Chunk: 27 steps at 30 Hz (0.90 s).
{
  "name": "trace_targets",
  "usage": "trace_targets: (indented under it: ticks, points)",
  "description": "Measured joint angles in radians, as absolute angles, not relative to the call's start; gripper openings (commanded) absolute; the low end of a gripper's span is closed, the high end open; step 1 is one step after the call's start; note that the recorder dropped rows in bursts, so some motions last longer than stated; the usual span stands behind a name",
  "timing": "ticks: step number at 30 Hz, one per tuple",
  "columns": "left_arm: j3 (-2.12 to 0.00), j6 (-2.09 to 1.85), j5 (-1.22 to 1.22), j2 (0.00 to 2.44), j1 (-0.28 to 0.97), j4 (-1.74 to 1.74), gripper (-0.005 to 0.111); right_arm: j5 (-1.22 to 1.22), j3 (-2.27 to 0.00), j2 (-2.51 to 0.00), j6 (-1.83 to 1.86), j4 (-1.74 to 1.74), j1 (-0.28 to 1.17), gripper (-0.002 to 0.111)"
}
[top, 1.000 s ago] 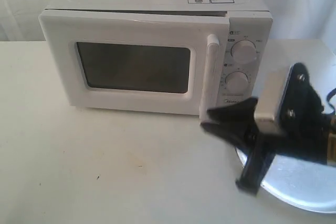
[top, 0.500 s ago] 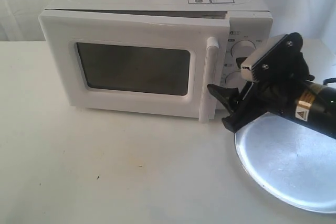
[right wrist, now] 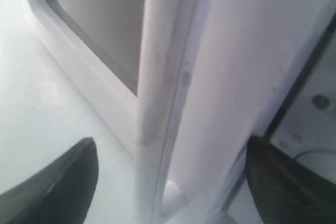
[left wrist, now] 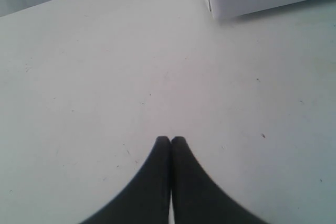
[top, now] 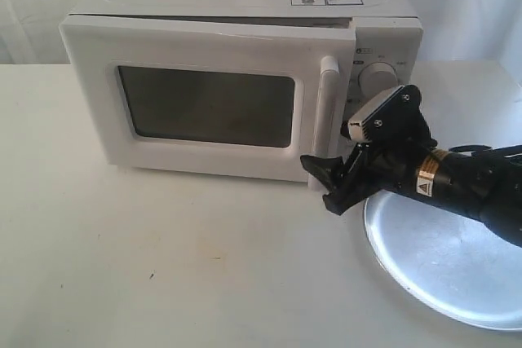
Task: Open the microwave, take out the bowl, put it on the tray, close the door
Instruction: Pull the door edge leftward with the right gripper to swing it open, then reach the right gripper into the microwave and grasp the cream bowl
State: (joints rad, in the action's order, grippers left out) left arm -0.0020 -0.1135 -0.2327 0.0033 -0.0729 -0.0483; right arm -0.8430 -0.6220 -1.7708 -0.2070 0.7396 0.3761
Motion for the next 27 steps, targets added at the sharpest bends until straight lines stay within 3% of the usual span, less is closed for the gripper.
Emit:
trace_targets:
  ticks: [6, 10, 14, 19, 23, 27]
  points:
    - [-0.002, -0.114, -0.233, 0.003, -0.073, -0.048, 0.000, -0.864, -0.616, -1.754, -0.638, 0.991, 0.342, 0.070]
    - [-0.002, -0.114, -0.233, 0.003, -0.073, -0.048, 0.000, -0.828, -0.563, -1.718, -0.814, 1.307, 0.349, 0.061]
    - [-0.002, -0.114, -0.233, 0.003, -0.073, -0.048, 0.000, -1.003, -0.518, -1.638, -0.887, 1.563, 0.390, 0.051]
    - [-0.002, -0.114, -0.233, 0.003, -0.073, -0.048, 0.000, -0.990, -0.487, -1.512, -0.904, 1.580, 0.400, 0.028]
    - [-0.002, -0.114, -0.233, 0.003, -0.073, -0.048, 0.000, -0.790, -0.484, -1.430, -0.871, 1.451, 0.400, 0.028]
    - [-0.002, -0.109, -0.235, 0.003, -0.073, -0.058, 0.000, -0.783, -0.509, -1.424, -0.667, 1.164, 0.402, 0.033]
